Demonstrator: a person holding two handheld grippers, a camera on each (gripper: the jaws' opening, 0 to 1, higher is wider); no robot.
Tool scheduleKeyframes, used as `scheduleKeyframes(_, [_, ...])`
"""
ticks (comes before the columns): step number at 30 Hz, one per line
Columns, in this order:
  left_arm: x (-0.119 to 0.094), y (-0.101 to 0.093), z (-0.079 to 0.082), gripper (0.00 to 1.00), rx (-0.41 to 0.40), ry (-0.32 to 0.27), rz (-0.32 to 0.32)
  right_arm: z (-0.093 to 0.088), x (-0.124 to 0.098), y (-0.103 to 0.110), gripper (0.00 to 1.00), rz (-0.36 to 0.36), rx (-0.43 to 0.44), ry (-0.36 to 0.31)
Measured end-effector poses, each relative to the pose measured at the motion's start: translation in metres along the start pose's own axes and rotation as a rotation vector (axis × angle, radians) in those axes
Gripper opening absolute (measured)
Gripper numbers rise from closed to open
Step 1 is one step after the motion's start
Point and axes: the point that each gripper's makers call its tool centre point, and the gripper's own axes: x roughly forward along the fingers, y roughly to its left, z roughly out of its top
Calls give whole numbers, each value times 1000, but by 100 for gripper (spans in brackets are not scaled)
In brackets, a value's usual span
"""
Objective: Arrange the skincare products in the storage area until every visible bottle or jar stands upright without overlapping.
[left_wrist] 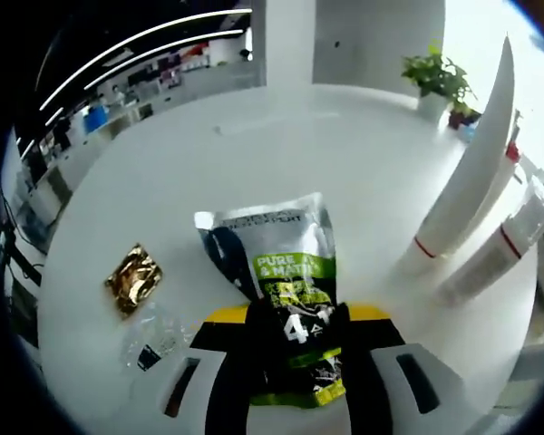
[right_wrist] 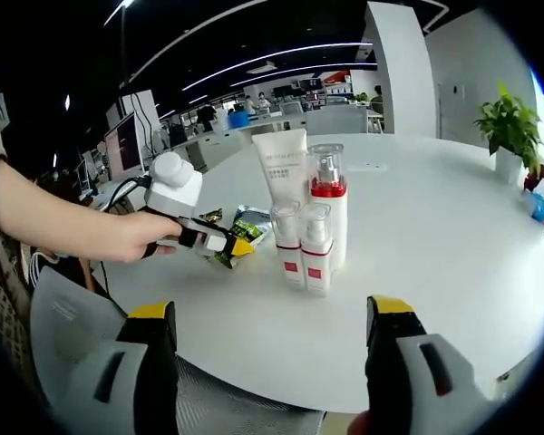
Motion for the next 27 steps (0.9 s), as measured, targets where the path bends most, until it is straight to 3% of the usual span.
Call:
scheduleKeyframes(4, [-1, -10, 2, 20, -16, -18, -51, 0, 0, 1, 86, 2, -3, 0])
scheduleKeyframes(10, [-8, -18, -1, 12, -5, -18, -73, 1, 0, 2, 86, 6, -9, -3])
scheduleKeyframes(17, [-27, -18, -7, 7, -67, -31, -89, 1, 0, 3, 87, 12, -16, -6])
scheduleKeyframes(27, [-63, -28, 7, 6, -124, -110, -135, 2, 0, 6, 87, 24, -33, -9])
